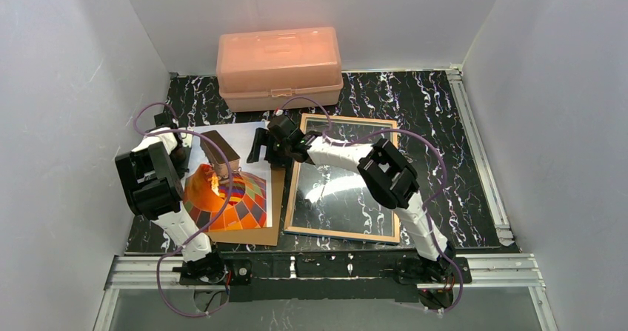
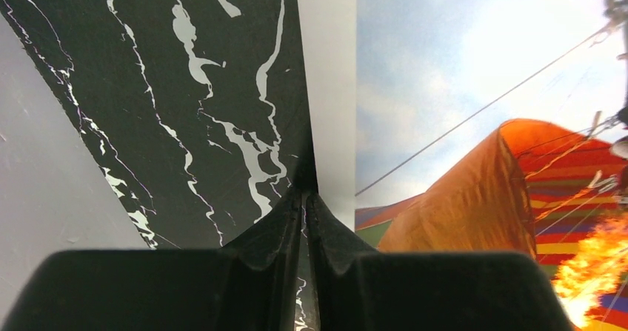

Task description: Put the photo into the frame

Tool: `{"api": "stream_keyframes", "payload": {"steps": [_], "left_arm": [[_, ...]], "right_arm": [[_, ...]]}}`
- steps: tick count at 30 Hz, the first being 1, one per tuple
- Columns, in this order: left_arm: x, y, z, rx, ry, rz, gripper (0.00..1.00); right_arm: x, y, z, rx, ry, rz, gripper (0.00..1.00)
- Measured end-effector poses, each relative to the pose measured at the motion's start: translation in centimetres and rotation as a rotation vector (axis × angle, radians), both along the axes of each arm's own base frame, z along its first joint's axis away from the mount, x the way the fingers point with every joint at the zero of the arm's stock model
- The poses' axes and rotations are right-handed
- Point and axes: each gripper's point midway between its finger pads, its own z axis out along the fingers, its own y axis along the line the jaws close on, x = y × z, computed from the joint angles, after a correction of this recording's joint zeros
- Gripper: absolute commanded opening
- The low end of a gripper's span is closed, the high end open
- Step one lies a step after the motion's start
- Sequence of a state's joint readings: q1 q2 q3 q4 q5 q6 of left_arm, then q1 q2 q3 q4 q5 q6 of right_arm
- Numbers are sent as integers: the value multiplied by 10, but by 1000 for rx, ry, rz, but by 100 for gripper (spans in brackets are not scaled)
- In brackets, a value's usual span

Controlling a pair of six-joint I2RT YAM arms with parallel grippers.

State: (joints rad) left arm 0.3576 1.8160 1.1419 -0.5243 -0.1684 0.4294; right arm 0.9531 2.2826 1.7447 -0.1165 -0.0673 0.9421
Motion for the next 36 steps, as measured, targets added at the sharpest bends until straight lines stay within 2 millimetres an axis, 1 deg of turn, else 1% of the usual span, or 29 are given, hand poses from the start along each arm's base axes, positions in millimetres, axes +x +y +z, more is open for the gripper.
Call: {"api": "stream_keyframes", "payload": {"steps": [15, 21, 28, 36], "left_arm": [[0, -1, -1, -5, 3, 2, 6], [0, -2, -1, -15, 3, 0, 6], [0, -13, -1, -73, 2, -12, 6], [0, -17, -1, -97, 2, -17, 6]], "right_arm": [[-10, 21, 3, 101, 73, -12, 99], [-20, 32, 5, 153, 91, 0, 99], [-29, 43, 7, 268, 133, 10, 99], [-36, 59, 12, 446, 192, 21, 99]]}}
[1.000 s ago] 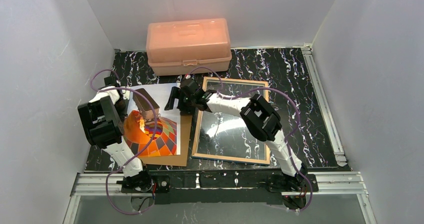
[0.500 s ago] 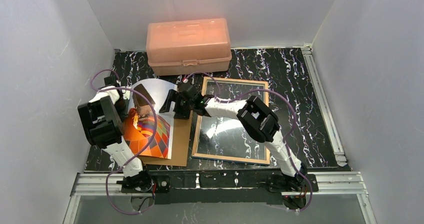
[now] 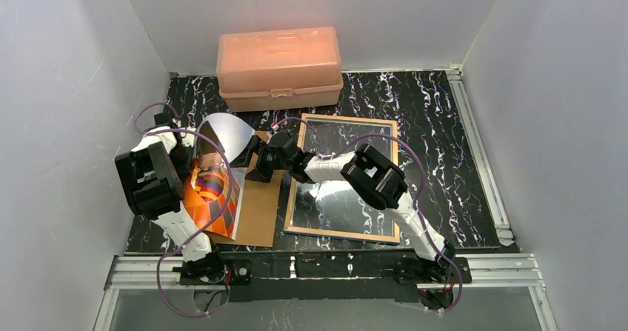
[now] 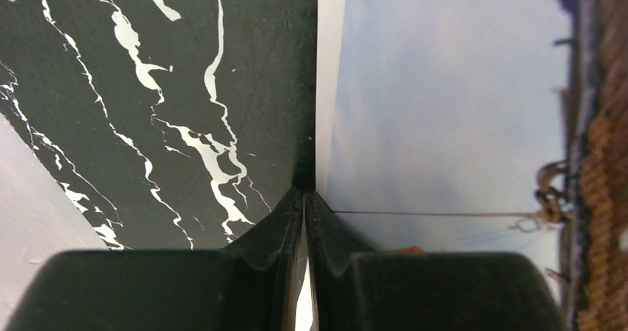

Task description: Put the photo into the frame

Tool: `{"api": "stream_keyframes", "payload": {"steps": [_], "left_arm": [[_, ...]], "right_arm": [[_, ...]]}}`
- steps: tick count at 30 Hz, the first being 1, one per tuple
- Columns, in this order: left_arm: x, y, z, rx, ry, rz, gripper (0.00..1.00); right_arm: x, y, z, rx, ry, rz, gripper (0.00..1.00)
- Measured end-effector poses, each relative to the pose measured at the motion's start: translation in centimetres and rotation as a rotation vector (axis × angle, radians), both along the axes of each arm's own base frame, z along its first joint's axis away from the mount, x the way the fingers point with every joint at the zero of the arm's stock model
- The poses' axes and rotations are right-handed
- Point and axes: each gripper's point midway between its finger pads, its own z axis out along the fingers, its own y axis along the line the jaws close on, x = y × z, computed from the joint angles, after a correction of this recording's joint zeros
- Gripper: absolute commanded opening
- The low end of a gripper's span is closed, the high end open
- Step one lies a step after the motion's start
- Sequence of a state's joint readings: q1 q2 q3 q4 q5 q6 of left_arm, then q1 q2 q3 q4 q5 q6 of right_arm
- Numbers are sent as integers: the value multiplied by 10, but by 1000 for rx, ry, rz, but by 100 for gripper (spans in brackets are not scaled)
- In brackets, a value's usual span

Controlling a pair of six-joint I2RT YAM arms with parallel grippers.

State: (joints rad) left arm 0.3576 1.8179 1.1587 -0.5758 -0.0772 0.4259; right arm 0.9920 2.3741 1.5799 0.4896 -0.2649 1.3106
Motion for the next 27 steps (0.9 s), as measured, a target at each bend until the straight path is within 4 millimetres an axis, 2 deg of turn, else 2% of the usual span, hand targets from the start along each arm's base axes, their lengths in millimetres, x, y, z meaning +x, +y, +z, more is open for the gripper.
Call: {"api": "stream_keyframes", "payload": {"steps": [7, 11, 15, 19, 24, 27], "left_arm": [[0, -3, 0, -19, 0, -3, 6], [0, -4, 0, -24, 1, -4, 6], [-1, -6, 0, -31, 2, -5, 6], [-1, -6, 0, -32, 2, -6, 6], [-1, -6, 0, -32, 1, -6, 6], [-1, -6, 0, -33, 2, -6, 6]], "right_arm": [[-14, 19, 8, 143, 34, 26, 99], [-20, 25, 26, 238, 29, 32, 99], [-26, 30, 55, 352, -8, 44, 99], [-27, 36, 67, 382, -24, 53, 99], [-27, 40, 55, 302, -28, 63, 99], [-29, 36, 31, 209, -16, 64, 99]]}}
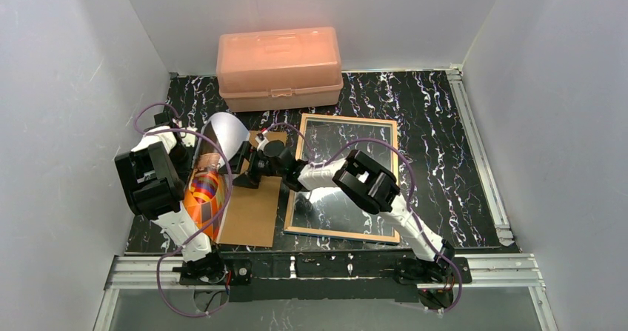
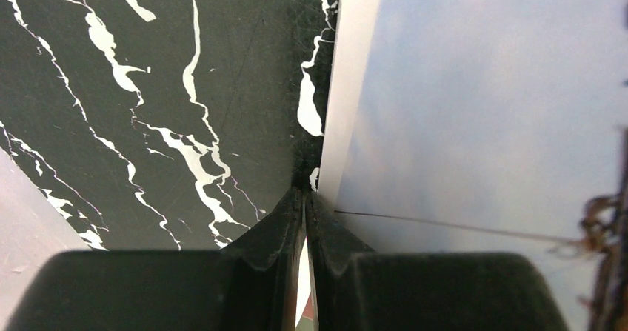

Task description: Put the photo into the frame

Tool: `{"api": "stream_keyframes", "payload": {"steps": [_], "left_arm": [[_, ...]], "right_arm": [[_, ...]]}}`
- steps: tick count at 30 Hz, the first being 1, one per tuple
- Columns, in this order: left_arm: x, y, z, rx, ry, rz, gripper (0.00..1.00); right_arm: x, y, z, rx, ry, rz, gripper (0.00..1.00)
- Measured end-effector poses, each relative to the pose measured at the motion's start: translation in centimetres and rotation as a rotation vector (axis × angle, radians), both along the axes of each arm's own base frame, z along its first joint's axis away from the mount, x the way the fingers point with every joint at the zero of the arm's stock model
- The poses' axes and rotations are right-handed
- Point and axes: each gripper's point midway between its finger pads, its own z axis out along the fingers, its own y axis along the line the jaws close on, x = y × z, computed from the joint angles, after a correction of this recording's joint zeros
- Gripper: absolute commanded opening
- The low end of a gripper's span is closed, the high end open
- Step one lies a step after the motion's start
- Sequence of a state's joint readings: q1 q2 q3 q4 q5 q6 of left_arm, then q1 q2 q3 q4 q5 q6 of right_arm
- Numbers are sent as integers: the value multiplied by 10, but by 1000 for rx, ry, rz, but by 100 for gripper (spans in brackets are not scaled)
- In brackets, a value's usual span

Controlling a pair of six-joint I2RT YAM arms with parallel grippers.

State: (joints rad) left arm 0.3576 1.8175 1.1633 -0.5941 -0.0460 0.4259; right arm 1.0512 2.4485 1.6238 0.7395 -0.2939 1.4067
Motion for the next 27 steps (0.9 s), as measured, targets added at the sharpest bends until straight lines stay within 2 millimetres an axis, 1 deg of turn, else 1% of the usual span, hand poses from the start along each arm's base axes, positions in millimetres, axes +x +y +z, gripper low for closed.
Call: {"api": "stream_keyframes", "payload": {"steps": [2, 3, 4, 8, 12, 19, 23, 27], "left_arm": [[0, -2, 0, -8, 1, -1, 6], [-1, -2, 0, -12, 2, -2, 6], [-1, -3, 0, -14, 2, -2, 6], [-1, -5, 0, -28, 4, -4, 6], [-2, -7, 0, -41, 6, -5, 6], [-4, -14, 1, -88, 15, -1, 6], [-10, -30, 1, -171, 36, 1, 7], [-16, -43, 1, -238, 55, 8, 7]], "right_arm": [[-4, -7, -21, -79, 13, 4, 99], [-6, -11, -28, -108, 21, 4, 99], [-7, -14, -30, -120, 21, 6, 99], [-13, -26, -26, -169, 5, 10, 99], [-15, -33, -33, -183, 15, -1, 99], [-15, -27, -31, -208, -18, -36, 99], [-20, -21, -30, -206, -24, -51, 99], [-20, -18, -22, -154, -15, -75, 99]]}}
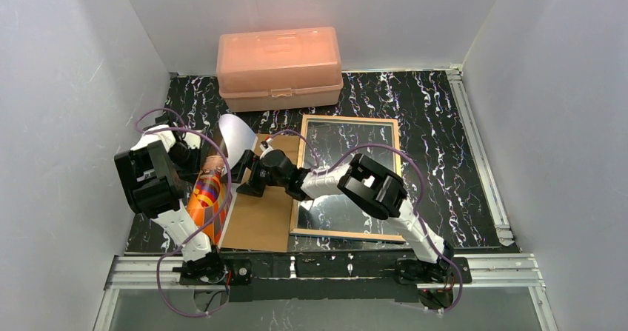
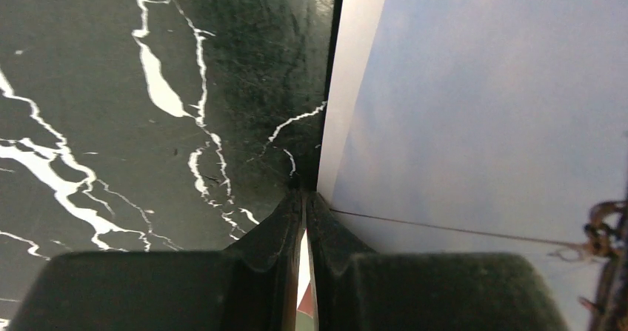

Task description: Put the photo into the frame

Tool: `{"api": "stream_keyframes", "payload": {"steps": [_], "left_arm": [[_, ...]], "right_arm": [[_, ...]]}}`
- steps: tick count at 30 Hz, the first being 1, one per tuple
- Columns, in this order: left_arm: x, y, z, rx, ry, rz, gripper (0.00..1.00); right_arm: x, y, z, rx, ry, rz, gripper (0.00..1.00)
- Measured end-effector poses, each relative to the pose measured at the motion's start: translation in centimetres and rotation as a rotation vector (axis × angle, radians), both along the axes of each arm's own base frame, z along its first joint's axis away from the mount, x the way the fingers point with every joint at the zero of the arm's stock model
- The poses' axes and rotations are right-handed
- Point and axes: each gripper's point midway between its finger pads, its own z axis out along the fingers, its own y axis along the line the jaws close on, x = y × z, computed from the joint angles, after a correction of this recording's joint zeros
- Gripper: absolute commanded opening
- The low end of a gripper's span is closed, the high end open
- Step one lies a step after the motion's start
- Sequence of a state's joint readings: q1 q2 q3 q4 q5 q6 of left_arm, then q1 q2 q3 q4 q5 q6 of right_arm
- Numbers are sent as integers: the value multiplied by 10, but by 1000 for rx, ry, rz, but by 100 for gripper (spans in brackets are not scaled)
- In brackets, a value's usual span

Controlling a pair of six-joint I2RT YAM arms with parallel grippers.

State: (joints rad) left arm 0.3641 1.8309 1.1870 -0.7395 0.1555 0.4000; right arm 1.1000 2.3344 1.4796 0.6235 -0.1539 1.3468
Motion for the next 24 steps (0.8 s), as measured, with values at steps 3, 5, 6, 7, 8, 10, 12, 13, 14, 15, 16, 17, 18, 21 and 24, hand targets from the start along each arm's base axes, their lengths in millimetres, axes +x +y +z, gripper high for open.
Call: {"api": "stream_keyframes", "payload": {"steps": [3, 5, 6, 7, 8, 10, 12, 13, 14, 15, 16, 17, 18, 21, 24], "left_arm": [[-3, -6, 0, -33, 11, 3, 7], [-4, -9, 0, -47, 15, 3, 7], [-4, -10, 0, -53, 16, 3, 7], [-5, -11, 0, -59, 19, 3, 6], [-5, -12, 0, -62, 20, 3, 6], [-6, -13, 1, -69, 23, 3, 6], [-8, -15, 1, -78, 29, 3, 6], [-9, -16, 1, -84, 33, 3, 6], [-10, -17, 2, -91, 36, 4, 6], [-12, -19, 2, -99, 42, 8, 6], [-13, -20, 3, -109, 48, 13, 7], [-14, -21, 4, -119, 52, 19, 7], [-15, -22, 6, -134, 55, 29, 7], [-11, -24, 16, -175, 44, 58, 7], [-3, -28, 25, -214, 19, 78, 7]], "right_arm": [[1, 0, 6, 59, 8, -22, 99], [3, 1, 11, 111, 10, -37, 99], [4, 1, 12, 129, 11, -41, 99], [4, 3, 14, 152, 14, -43, 99], [5, 4, 15, 169, 15, -45, 99], [6, 6, 14, 189, 24, -48, 99], [7, 8, 14, 204, 27, -48, 99], [8, 9, 14, 208, 29, -47, 99], [8, 11, 15, 214, 30, -47, 99], [8, 11, 16, 219, 31, -47, 99], [9, 12, 17, 223, 32, -46, 99], [9, 12, 18, 226, 33, -47, 99], [9, 13, 19, 230, 33, -46, 99], [9, 14, 23, 241, 28, -44, 99], [9, 14, 23, 240, 29, -44, 99]]}}
